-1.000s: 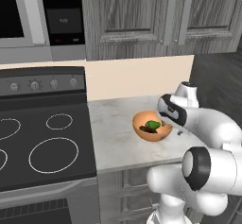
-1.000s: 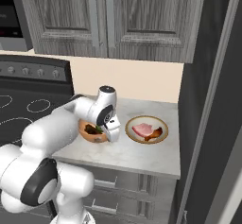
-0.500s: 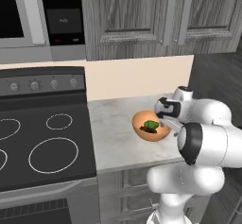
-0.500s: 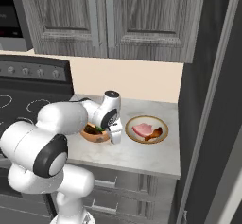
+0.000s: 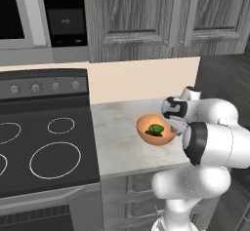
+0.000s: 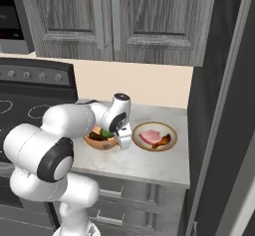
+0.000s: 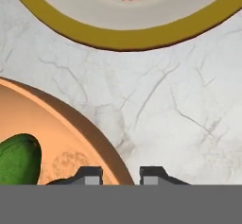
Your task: Place the bowl with the sweet potato and avocado on the top shelf of the fridge. Place the bowl with the steak and chicken drumstick on the second highest shelf of the fridge.
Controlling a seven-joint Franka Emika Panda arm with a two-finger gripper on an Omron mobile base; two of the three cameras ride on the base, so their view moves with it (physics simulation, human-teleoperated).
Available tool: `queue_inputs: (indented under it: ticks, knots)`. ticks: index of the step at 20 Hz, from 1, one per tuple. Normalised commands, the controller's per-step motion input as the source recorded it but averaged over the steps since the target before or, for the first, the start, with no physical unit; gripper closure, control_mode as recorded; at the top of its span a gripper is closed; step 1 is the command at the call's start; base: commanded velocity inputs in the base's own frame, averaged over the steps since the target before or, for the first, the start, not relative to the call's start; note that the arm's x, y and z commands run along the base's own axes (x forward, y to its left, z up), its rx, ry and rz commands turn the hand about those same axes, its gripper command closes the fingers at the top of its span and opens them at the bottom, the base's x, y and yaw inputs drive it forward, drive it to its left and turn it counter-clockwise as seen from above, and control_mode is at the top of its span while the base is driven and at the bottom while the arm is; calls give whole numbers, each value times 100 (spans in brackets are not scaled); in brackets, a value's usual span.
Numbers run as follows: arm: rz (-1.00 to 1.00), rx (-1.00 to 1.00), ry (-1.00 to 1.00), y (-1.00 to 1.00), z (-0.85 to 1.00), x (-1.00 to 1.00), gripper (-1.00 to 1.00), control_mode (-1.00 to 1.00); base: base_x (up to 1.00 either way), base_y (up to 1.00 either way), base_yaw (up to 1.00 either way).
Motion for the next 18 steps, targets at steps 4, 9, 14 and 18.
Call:
queue_inputs:
  ticks: [4, 9, 14, 18]
  knots:
    - [0, 1, -4, 6, 23, -32, 100, -100, 0, 0, 0]
    - [-1, 0, -12, 23, 94, -65, 100, -100, 0, 0, 0]
    - [0, 1, -15, 34, 100, -79, 100, -100, 0, 0, 0]
    - [0, 7, -11, 27, 99, -96, 100, -100, 0, 0, 0]
